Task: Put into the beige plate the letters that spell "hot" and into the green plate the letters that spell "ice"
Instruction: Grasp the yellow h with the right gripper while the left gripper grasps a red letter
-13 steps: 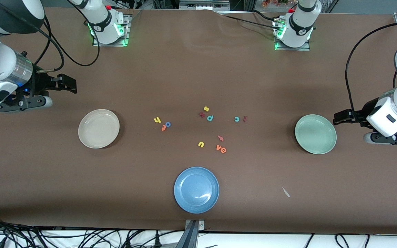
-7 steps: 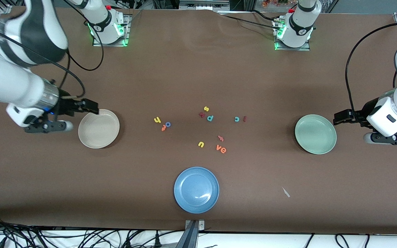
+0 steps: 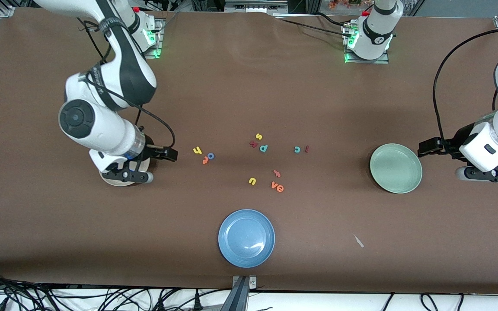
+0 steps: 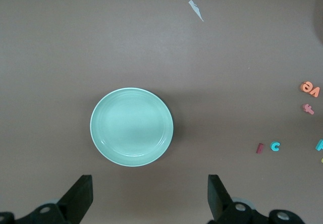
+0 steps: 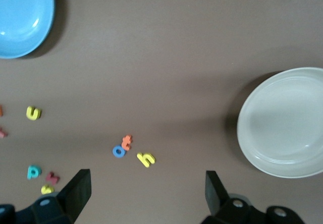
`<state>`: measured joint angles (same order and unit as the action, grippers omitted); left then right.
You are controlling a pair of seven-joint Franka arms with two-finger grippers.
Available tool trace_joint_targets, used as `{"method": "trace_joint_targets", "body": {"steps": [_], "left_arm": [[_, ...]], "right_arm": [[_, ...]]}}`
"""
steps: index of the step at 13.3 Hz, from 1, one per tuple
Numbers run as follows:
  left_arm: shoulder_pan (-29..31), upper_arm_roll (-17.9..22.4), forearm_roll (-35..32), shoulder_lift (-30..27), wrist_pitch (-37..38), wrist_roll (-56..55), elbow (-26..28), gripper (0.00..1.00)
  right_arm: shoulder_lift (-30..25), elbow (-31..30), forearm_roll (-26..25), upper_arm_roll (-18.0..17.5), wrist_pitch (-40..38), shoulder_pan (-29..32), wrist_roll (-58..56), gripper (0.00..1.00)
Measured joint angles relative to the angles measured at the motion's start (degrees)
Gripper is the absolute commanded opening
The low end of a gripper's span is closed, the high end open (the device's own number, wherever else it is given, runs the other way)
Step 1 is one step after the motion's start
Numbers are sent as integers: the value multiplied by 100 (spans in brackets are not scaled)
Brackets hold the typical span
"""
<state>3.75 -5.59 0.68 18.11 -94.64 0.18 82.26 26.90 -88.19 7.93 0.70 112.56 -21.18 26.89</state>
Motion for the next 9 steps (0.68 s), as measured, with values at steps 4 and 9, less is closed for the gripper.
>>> {"method": "trace_joint_targets", "body": {"steps": [4, 9], "left_arm": [[-188, -131, 4, 146, 2, -1, 44, 100], [-868, -203, 284, 446, -7, -582, 262, 100]], "right_arm": [[231, -817, -43, -164, 1299, -154, 474, 100], [482, -1755, -1029, -714, 2581, -170, 475, 100]]}}
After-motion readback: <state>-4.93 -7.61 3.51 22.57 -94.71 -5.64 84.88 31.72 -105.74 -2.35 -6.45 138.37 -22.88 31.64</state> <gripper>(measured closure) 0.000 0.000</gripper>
